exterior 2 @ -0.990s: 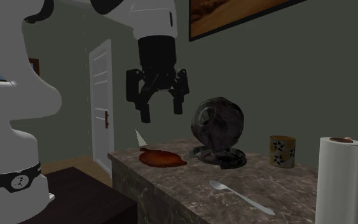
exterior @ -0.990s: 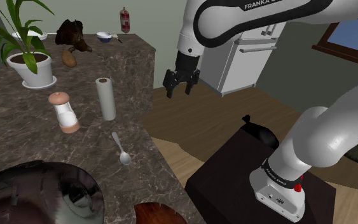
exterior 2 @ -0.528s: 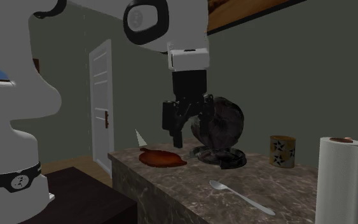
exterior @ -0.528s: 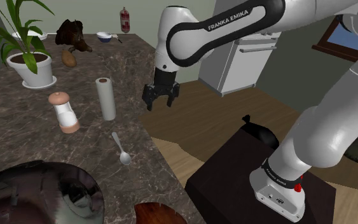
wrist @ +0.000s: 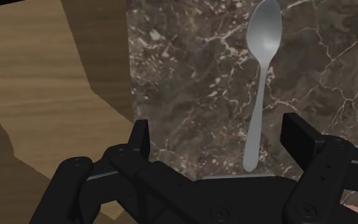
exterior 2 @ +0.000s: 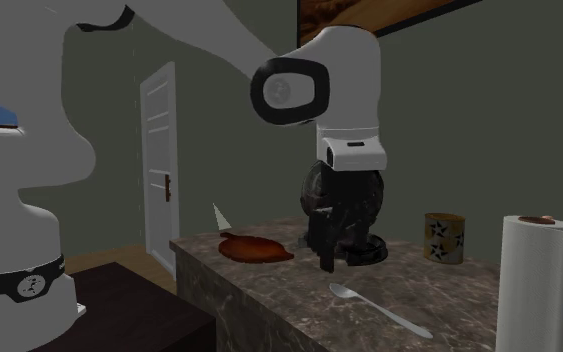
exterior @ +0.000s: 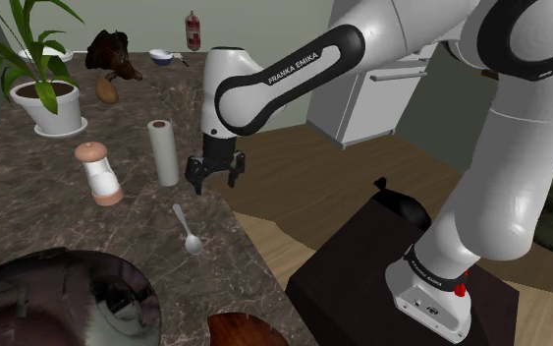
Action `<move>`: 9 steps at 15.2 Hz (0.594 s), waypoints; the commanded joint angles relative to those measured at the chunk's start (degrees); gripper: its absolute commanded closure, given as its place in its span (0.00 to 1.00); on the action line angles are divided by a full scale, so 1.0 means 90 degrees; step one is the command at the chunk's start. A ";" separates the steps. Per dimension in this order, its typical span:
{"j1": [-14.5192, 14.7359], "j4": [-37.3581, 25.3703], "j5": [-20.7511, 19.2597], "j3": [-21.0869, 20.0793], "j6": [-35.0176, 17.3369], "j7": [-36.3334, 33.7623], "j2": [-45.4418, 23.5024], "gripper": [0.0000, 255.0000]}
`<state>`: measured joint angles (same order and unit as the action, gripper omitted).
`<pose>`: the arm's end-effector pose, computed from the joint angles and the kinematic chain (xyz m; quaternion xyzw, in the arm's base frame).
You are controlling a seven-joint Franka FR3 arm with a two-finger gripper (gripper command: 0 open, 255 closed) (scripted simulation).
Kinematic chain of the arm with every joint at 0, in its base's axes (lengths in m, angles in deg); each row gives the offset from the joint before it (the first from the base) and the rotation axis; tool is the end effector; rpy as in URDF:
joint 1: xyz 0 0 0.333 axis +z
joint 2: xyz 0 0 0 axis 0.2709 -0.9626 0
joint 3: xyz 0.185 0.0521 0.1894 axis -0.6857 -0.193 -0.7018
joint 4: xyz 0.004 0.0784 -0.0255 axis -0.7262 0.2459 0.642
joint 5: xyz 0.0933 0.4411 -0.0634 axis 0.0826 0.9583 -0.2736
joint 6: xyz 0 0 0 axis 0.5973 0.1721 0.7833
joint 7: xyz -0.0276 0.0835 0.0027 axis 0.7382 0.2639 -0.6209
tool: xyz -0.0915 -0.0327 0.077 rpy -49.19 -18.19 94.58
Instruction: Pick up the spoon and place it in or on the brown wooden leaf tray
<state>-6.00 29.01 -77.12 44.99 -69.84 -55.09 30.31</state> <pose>0.5475 0.3118 0.2239 -0.9927 0.0841 0.0425 0.0748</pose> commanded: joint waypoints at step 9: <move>0.0675 -0.1849 -0.0450 0.0129 -0.0140 -0.0747 -0.2124 0.00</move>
<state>-0.19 13.12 -80.97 45.99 -70.74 -61.67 12.31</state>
